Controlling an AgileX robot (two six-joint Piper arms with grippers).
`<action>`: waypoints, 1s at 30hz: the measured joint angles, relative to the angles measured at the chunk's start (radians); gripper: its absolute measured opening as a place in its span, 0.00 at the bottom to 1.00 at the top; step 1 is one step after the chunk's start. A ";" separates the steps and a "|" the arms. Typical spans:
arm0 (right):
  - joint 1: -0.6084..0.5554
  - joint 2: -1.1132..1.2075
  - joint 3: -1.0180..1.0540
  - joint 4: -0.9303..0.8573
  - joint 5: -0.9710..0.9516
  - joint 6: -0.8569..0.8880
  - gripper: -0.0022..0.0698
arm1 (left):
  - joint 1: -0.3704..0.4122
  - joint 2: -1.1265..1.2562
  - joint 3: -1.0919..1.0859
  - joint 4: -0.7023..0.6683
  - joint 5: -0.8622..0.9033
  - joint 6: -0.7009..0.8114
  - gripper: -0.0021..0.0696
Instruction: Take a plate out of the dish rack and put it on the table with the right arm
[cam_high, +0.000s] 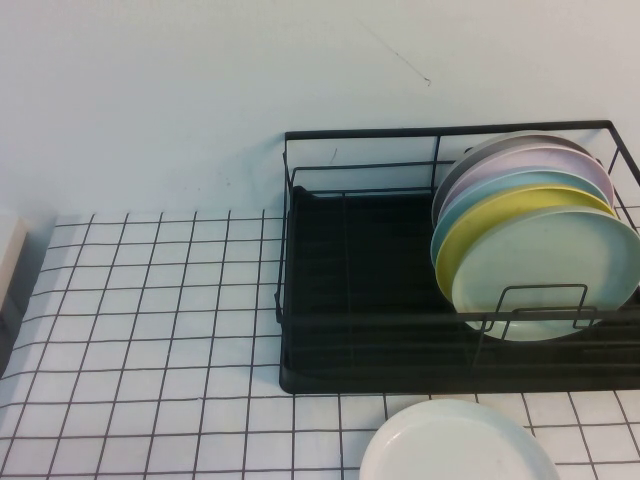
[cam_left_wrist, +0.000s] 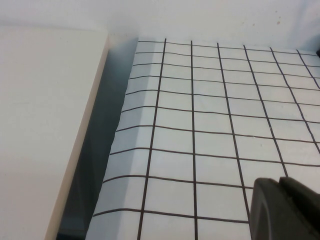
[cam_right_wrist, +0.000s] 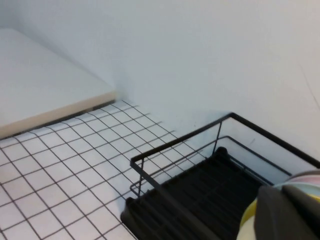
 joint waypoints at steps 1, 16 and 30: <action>0.000 -0.030 0.000 0.000 0.018 0.007 0.03 | 0.000 0.000 0.000 0.000 0.000 0.000 0.02; 0.000 -0.393 0.100 -0.355 -0.388 0.108 0.03 | 0.000 0.000 0.000 0.000 0.000 0.000 0.02; 0.000 -0.578 0.621 -1.292 -0.599 1.274 0.03 | 0.000 0.000 0.000 0.000 0.000 0.000 0.02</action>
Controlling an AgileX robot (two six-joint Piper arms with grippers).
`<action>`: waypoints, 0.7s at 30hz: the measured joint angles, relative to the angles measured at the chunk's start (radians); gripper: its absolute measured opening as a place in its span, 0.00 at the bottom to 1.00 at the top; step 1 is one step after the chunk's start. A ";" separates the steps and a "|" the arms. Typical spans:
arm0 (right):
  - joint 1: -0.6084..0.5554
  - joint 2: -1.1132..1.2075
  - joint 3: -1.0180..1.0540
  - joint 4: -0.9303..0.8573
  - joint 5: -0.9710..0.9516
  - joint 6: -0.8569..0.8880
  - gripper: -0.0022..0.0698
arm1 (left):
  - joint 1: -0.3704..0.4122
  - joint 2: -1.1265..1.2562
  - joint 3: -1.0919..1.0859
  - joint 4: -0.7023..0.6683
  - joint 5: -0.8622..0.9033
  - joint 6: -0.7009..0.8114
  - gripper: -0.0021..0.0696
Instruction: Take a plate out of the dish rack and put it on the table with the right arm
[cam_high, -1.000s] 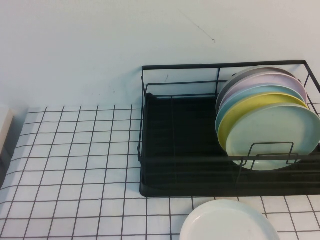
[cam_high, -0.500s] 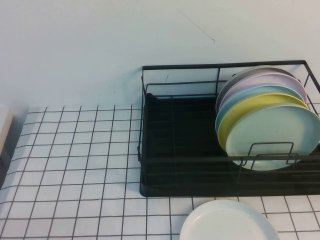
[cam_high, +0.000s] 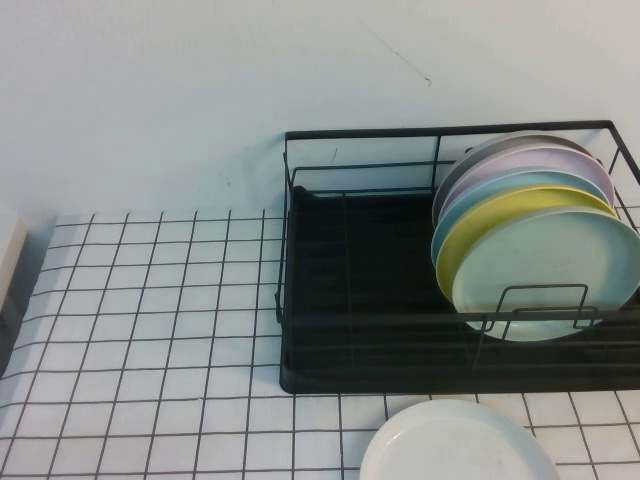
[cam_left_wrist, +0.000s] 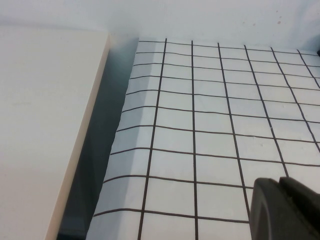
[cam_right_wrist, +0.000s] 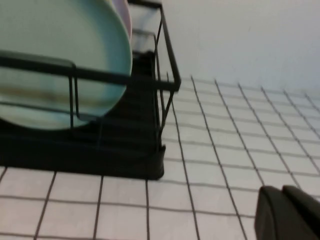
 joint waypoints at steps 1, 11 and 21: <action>0.000 -0.017 0.025 -0.011 0.021 0.019 0.03 | 0.000 0.000 0.000 0.000 0.000 0.000 0.02; 0.000 -0.058 0.039 -0.022 0.113 0.027 0.03 | 0.000 0.000 0.000 0.000 0.000 0.000 0.02; 0.000 -0.058 0.039 -0.025 0.118 0.027 0.03 | 0.000 0.000 0.000 0.000 0.000 0.000 0.02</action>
